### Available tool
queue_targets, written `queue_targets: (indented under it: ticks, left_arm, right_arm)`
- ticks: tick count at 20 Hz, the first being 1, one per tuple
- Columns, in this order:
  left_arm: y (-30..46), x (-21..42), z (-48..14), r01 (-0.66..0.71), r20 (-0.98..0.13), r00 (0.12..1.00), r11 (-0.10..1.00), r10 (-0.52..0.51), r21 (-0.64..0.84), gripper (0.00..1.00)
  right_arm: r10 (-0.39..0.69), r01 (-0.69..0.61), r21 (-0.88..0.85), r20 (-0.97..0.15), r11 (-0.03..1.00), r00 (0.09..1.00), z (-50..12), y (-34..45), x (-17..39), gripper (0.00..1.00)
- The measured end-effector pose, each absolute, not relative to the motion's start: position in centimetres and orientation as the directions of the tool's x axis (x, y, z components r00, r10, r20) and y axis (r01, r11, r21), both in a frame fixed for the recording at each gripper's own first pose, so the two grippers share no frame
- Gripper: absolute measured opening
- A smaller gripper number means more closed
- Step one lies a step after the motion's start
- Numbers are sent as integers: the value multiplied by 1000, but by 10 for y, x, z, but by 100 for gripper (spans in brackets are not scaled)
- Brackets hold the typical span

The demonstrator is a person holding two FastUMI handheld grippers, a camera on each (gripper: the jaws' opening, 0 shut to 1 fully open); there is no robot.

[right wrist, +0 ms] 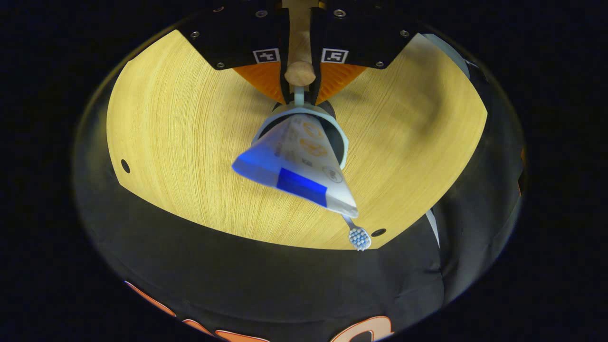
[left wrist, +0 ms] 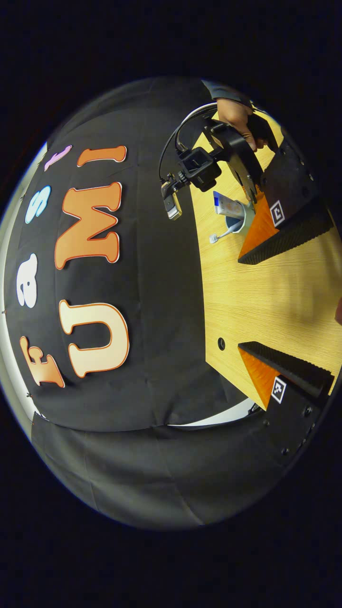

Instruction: Put the toothbrush and toothpaste on the desktop into the cup, then pick up the cup and place it on the coaster on the desktop.

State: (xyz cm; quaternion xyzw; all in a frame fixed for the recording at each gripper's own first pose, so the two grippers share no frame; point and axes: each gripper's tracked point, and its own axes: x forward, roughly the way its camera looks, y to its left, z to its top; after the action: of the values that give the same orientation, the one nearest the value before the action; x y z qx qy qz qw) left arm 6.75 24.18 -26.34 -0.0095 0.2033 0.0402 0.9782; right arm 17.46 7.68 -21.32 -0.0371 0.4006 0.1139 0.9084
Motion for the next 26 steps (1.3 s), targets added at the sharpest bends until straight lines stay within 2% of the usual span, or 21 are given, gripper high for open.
queue_targets:
  ticks: [4,7,9,12,14,19,21,26]
  left_arm:
    - [246,69,-270,-49,-396,918,999,38,-20,98]
    - [242,70,-270,-7,-385,923,1000,-5,-30,98]
    - [236,73,-268,27,-375,926,999,-39,-37,98]
    - [226,77,-263,63,-362,929,996,-81,-63,98]
    - [221,80,-253,74,-345,934,995,-91,-61,98]
    - [204,76,-222,76,-294,952,996,-88,-54,98]
    - [196,68,-210,66,-276,958,996,-78,-53,98]
    - [168,41,-173,32,-212,976,999,-39,-37,98]
  right_arm:
    - [163,-202,38,-743,979,649,-211,75,174,18]
    - [162,-168,64,-715,984,680,-199,76,173,27]
    - [166,-147,85,-679,985,715,-186,75,171,41]
    - [163,-123,107,-621,987,767,-163,65,162,83]
    - [159,-120,105,-569,987,807,-148,57,155,95]
    - [139,-113,88,-403,990,904,-90,26,129,98]
    - [96,-73,82,-318,994,943,-65,7,117,98]
    - [46,-39,54,-150,998,988,-20,-30,74,97]
